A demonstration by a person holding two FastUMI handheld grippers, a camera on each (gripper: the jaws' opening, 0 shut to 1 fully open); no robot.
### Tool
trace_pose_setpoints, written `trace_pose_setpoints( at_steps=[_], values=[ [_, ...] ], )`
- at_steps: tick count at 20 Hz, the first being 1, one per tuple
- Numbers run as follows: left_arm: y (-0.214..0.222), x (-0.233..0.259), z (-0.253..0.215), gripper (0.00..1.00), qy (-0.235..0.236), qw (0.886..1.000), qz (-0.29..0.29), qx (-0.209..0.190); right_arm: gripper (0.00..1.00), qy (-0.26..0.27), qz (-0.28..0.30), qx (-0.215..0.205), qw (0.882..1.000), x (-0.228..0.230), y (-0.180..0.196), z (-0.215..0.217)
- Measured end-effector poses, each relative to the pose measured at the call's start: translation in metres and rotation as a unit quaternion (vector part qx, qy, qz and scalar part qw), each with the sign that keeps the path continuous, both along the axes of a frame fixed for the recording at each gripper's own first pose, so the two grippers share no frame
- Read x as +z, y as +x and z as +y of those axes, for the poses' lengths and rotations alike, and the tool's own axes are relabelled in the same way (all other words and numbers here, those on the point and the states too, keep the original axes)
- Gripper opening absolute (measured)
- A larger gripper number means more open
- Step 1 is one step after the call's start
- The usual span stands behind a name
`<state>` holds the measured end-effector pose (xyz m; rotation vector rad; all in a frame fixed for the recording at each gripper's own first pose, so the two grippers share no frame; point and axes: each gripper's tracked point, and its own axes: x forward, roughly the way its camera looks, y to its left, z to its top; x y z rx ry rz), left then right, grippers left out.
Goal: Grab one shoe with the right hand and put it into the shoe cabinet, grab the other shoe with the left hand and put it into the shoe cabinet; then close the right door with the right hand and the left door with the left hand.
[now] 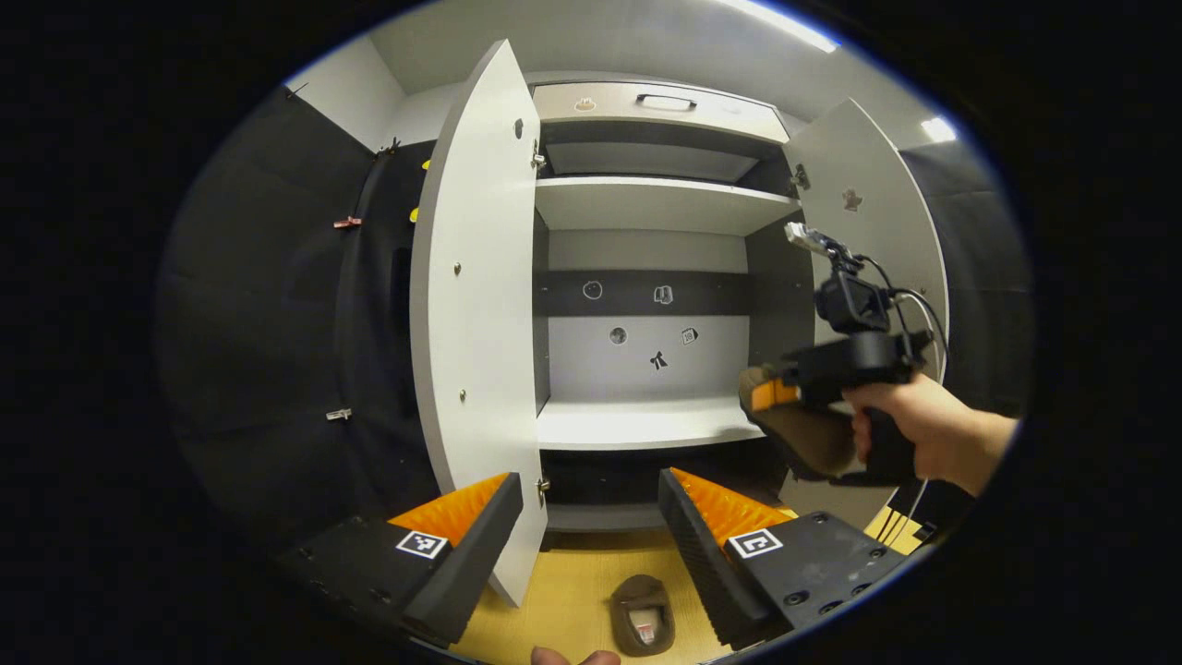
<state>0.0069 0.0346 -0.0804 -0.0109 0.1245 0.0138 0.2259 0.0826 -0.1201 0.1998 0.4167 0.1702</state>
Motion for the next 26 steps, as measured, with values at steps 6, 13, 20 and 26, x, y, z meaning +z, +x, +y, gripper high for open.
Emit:
trace_pose_setpoints(
  at_steps=[6, 13, 20, 26],
  values=[
    [0.004, -0.007, 0.007, 0.95, 0.001, 1.000, 0.001, 0.013, 0.12, 0.005, -0.027, -0.018, 0.999, 0.021, 0.092, 0.001],
    [0.007, -0.016, 0.005, 0.95, -0.004, 1.000, 0.010, 0.026, 0.12, 0.022, -0.021, -0.035, 0.999, -0.006, 0.168, 0.001],
    [0.005, -0.028, 0.001, 0.95, -0.005, 0.999, 0.028, 0.038, 0.12, 0.013, 0.014, -0.016, 1.000, -0.050, 0.200, 0.016],
    [0.004, -0.031, 0.003, 0.95, -0.004, 0.998, 0.034, 0.043, 0.21, 0.032, 0.048, -0.017, 0.998, -0.062, 0.199, 0.021]
  ],
)
